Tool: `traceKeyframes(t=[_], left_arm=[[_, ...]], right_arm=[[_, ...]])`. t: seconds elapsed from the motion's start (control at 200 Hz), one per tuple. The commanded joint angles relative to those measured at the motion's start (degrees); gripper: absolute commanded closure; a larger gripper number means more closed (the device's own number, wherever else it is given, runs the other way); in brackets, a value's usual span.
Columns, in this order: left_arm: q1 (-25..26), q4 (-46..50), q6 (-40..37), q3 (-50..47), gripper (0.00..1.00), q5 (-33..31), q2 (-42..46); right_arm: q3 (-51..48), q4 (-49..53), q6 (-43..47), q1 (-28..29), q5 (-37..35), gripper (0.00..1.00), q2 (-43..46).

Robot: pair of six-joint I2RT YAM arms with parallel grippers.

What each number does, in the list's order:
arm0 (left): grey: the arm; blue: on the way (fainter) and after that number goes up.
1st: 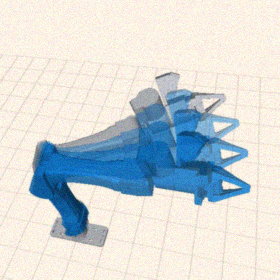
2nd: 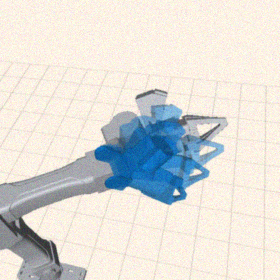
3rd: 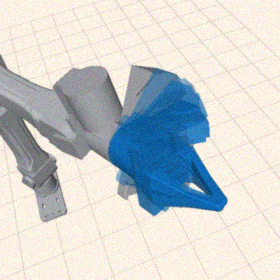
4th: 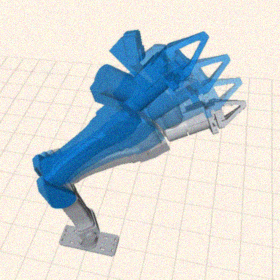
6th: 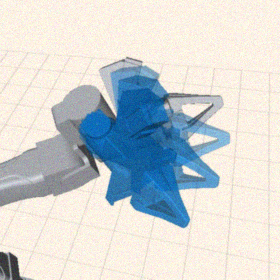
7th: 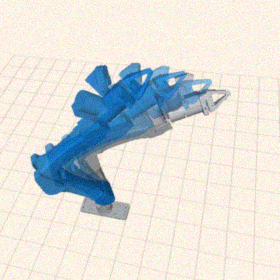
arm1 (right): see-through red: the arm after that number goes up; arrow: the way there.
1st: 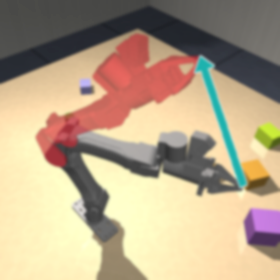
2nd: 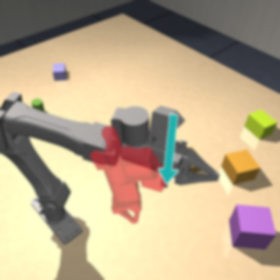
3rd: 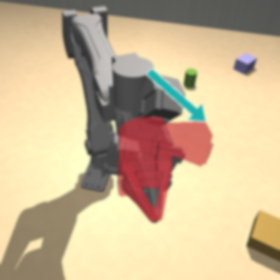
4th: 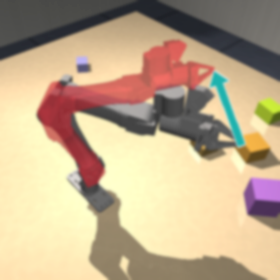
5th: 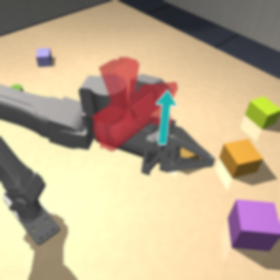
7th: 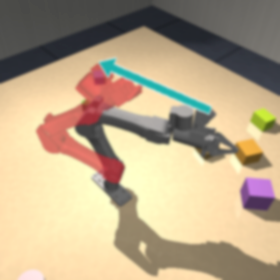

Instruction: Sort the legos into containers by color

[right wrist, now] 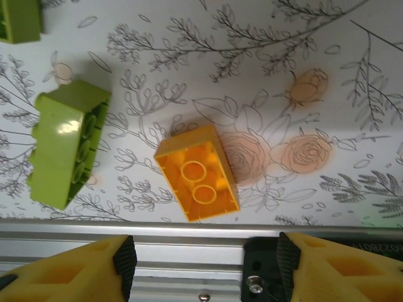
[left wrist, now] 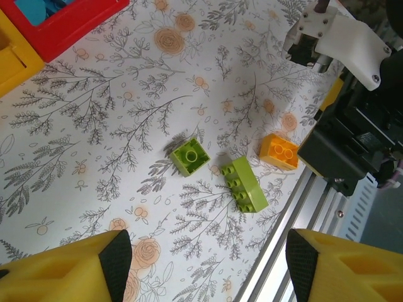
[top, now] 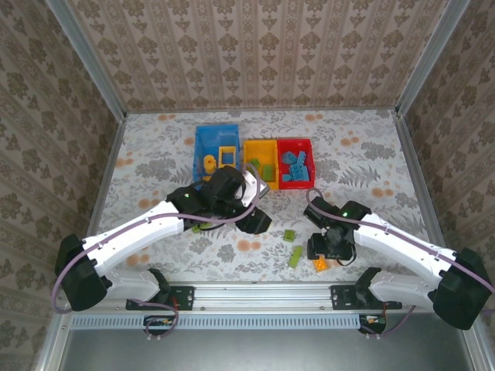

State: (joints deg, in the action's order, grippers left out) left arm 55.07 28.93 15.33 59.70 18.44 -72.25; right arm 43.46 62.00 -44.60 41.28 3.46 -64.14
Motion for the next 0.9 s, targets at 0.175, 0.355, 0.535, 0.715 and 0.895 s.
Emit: traceKeyframes(t=[0.175, 0.355, 0.535, 0.715, 0.895], left_arm=[[-0.04, 1.04, 2.14, -2.03, 0.30, -9.36, 4.69], [-0.04, 2.56, 2.85, -3.09, 0.29, -12.81, 7.67], [0.03, 3.23, 3.76, -4.37, 0.28, -15.36, 10.81], [0.02, 3.67, 4.75, -5.38, 0.27, -15.96, 12.28], [0.04, 3.81, 4.80, -5.95, 0.27, -15.80, 12.76]], right_arm=[[6.28, -10.36, 3.32, 2.91, 0.52, 0.31, -9.07], [9.23, -16.57, 2.43, 2.72, 2.34, 0.29, -17.19], [10.52, -19.98, 0.74, 0.27, 3.98, 0.29, -22.16], [9.00, -24.48, -1.06, -2.18, 6.93, 0.32, -24.98], [10.60, -24.22, -1.65, -2.18, 7.38, 0.37, -28.63]])
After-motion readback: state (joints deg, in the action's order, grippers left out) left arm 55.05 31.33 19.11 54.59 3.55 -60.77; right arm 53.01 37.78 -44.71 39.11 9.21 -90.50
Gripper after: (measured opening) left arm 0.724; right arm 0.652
